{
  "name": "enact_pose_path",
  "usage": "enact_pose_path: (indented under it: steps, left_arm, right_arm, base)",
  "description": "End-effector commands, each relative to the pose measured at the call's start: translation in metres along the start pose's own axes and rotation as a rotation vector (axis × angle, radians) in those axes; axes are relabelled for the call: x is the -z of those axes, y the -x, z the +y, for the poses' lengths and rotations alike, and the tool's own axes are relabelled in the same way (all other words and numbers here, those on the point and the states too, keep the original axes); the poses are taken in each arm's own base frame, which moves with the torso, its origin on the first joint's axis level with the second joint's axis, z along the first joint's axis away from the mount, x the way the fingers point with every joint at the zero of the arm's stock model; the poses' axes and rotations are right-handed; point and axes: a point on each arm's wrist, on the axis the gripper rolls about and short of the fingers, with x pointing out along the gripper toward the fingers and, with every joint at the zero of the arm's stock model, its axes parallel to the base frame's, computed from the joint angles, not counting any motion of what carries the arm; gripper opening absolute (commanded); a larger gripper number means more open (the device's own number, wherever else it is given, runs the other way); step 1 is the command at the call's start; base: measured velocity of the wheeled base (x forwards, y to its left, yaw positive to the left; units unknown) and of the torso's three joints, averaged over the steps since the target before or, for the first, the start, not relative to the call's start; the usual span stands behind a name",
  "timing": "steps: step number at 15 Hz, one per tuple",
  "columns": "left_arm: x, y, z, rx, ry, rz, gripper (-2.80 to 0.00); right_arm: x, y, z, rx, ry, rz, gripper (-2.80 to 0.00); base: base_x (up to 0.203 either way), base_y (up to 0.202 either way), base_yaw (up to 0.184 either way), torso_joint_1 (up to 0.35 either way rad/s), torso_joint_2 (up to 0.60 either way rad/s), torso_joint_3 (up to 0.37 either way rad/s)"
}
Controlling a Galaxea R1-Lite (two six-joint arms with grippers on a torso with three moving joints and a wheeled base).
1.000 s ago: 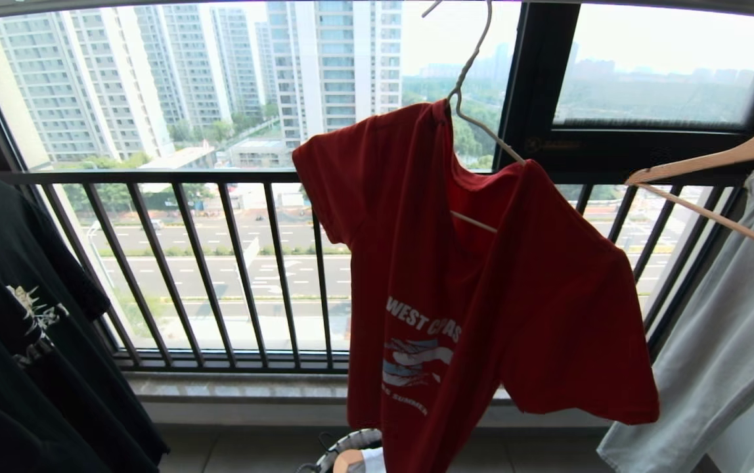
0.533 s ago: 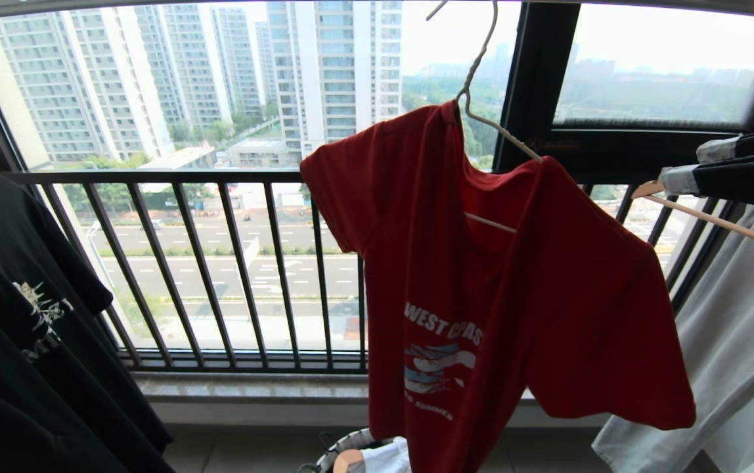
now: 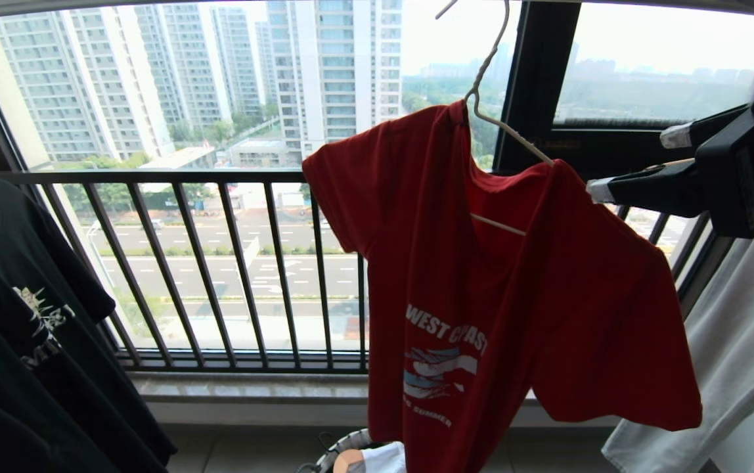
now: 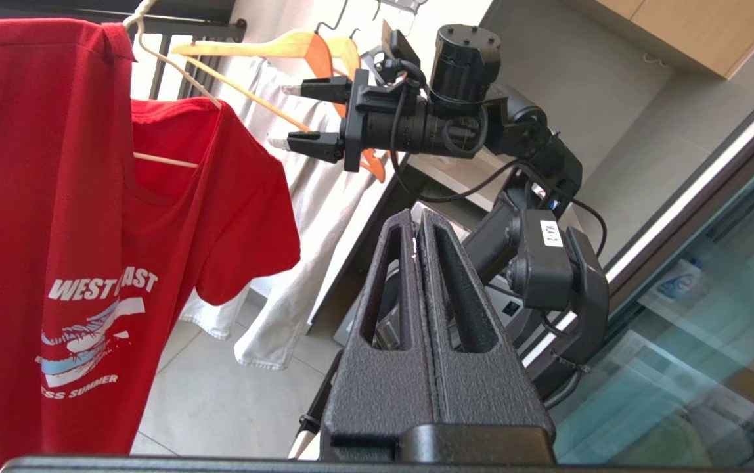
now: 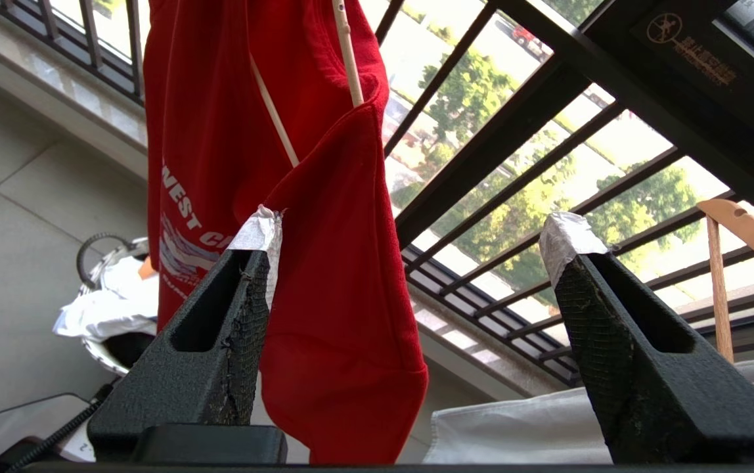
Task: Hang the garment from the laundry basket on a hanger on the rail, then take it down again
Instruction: Take the clothes off the clothes rack
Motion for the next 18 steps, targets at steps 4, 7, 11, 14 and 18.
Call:
enact_pose_path:
  steps: [4,7,11,14,18]
  left_arm:
    - [-0.001,0.000,-0.007,-0.024,-0.002,-0.068,-2.80]
    - [-0.002,0.002,-0.018,0.030,0.031,-0.019,-2.80]
    - [-0.007,-0.002,-0.018,0.076,0.164,0.130,-2.80]
    - [-0.016,-0.009,-0.011,0.073,0.298,0.206,-2.80]
    - [-0.019,-0.015,-0.002,0.056,0.363,0.228,-2.80]
  right_arm:
    - [-0.001,-0.006,0.003,-0.003,0.001,0.009,0.00]
    - [-0.001,-0.010,0.004,-0.002,0.004,0.014,0.00]
    - [-0.003,-0.028,0.003,0.024,0.010,0.049,0.00]
    - [-0.002,-0.040,-0.005,0.023,0.033,0.069,0.00]
    - [-0.005,-0.052,-0.004,0.011,0.047,0.076,0.00]
  base:
    - [0.000,0.000,0.000,0.000,0.00,0.000]
    - [0.000,0.000,0.000,0.000,0.00,0.000]
    - [0.000,0.000,0.000,0.000,0.00,0.000]
    - [0.000,0.000,0.000,0.000,0.00,0.000]
    - [0.000,0.000,0.000,0.000,0.00,0.000]
